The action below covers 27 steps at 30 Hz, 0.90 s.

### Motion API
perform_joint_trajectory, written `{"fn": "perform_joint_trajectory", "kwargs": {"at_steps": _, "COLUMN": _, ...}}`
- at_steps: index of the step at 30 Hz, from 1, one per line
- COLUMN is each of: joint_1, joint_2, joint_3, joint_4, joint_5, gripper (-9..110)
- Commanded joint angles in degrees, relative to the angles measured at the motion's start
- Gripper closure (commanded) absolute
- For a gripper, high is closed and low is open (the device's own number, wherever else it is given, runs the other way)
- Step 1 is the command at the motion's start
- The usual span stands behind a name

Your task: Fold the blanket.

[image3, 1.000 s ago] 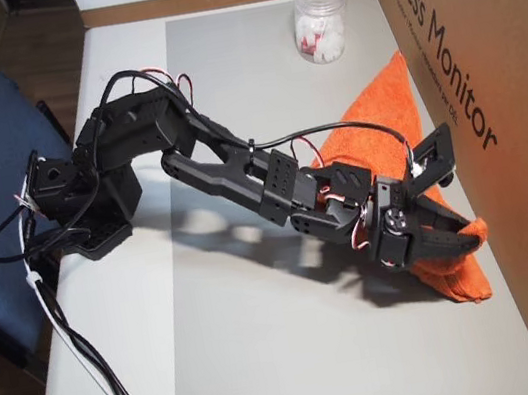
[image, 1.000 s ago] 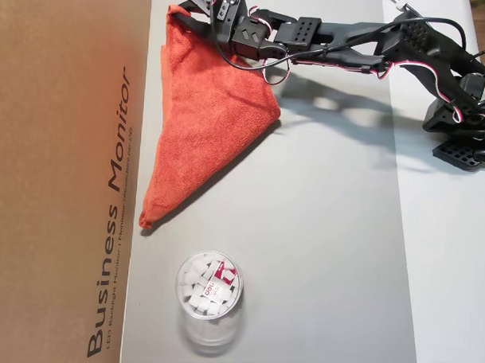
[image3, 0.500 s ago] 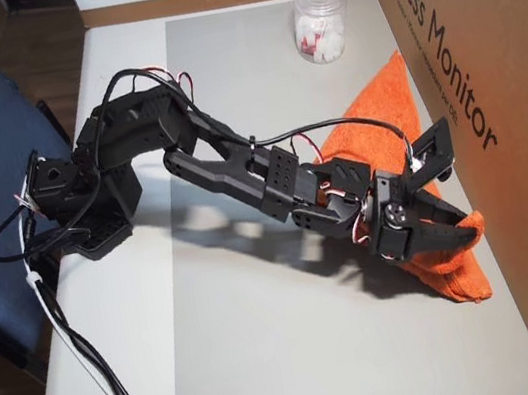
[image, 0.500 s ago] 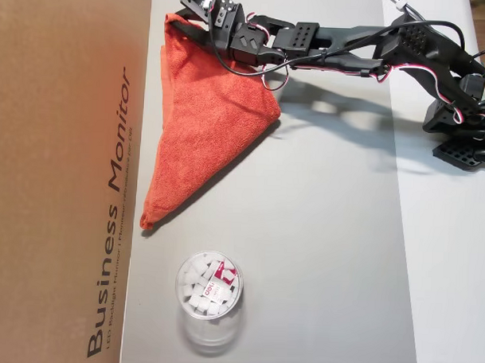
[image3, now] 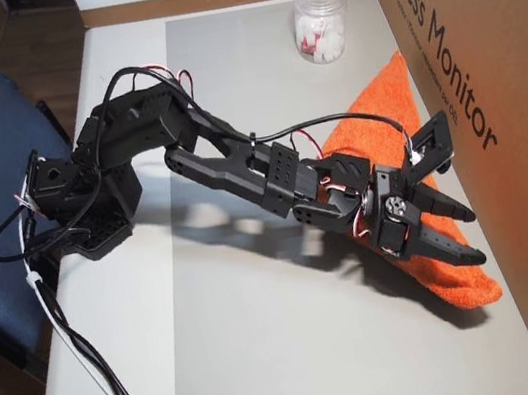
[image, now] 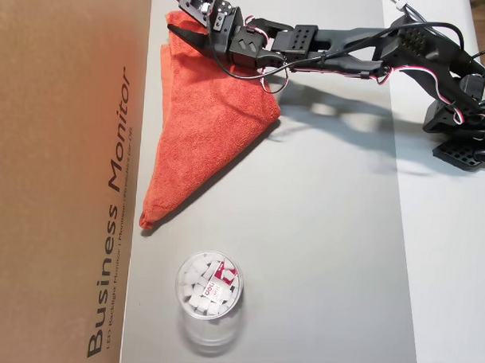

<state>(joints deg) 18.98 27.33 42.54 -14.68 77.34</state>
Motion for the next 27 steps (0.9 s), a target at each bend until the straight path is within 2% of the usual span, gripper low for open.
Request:
{"fn": "perform_joint_trajectory", "kwargs": {"at_steps": 1, "joint_1": -1.14, "joint_2": 1.76, "joint_3": -2.72, "joint_4": -0.44, "joint_5": -0.44, "gripper": 83}}
{"fn": "perform_joint_trajectory", "kwargs": {"at_steps": 15, "joint_1": -3.43, "joint_2": 14.59, "joint_3": 9.67, "joint_4": -0.44, "joint_5": -0.62, "gripper": 86}}
{"fn": "perform_joint_trajectory", "kwargs": {"at_steps": 21, "joint_1": -3.60, "joint_2": 18.98, "joint_3": 18.02, "joint_4": -0.44, "joint_5": -0.53, "gripper": 96}}
{"fn": "perform_joint_trajectory", "kwargs": {"at_steps": 27, "joint_1": -5.36, "joint_2": 27.33, "joint_3": 27.16, "joint_4": -0.44, "joint_5": 0.35, "gripper": 97}}
